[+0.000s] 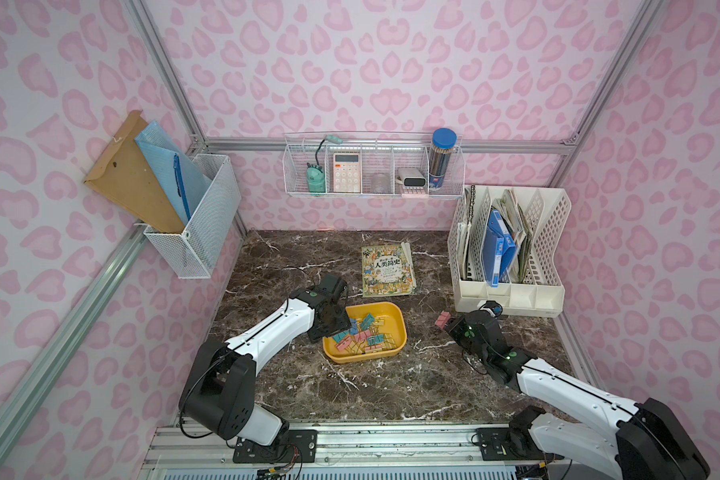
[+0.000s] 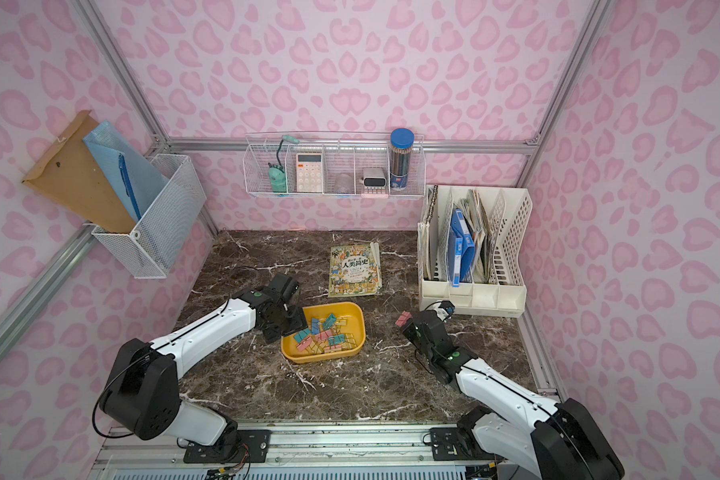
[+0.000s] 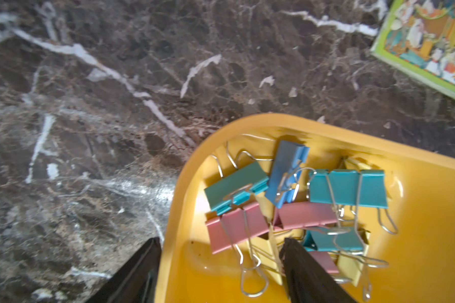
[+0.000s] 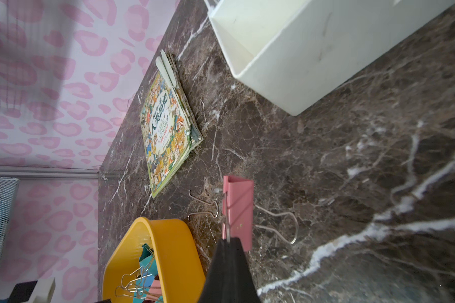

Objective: Take out the binder clips from the storage box
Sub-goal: Adjust the storage box at the center of the board.

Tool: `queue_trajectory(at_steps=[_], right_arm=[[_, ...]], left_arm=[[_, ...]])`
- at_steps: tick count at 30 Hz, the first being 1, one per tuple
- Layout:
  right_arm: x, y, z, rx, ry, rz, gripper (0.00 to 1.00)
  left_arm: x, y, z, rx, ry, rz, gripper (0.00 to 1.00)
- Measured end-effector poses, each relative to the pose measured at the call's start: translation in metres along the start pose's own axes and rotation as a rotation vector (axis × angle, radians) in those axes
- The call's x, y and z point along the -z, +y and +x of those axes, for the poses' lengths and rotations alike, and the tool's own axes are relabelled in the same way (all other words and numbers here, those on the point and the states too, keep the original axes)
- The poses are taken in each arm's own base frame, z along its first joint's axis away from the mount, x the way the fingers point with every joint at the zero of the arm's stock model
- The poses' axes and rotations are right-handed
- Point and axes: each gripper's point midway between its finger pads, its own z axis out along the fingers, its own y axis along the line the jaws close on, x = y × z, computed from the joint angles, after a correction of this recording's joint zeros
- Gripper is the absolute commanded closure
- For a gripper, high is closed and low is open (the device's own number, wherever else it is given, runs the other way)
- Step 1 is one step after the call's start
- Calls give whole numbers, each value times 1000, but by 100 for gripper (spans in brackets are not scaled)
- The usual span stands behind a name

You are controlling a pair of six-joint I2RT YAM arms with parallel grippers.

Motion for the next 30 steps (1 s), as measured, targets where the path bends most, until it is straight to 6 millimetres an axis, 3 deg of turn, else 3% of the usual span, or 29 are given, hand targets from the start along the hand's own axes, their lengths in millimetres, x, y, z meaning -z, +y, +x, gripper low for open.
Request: queue_trajectory(at_steps=[6, 9, 12, 16, 19, 30], right_arm=[[-2, -3, 4, -31, 11, 19, 100], [0, 2, 0, -36, -5, 14, 100], [2, 3, 0, -32, -16, 20, 100], [0, 0, 4, -43, -28, 45, 100], [-4, -4, 8, -69, -29, 66, 100], [-19, -11, 26, -222, -86, 136, 100]], left_arm=[[8, -25, -11, -17, -16, 91, 19], [25, -22, -15, -27, -64, 103, 15], [33, -7, -14, -16, -104, 79, 14], [27, 11, -5, -7, -91, 37, 14], [21, 13, 1, -7, -76, 46, 15], [9, -16, 12, 5, -10, 207, 16]])
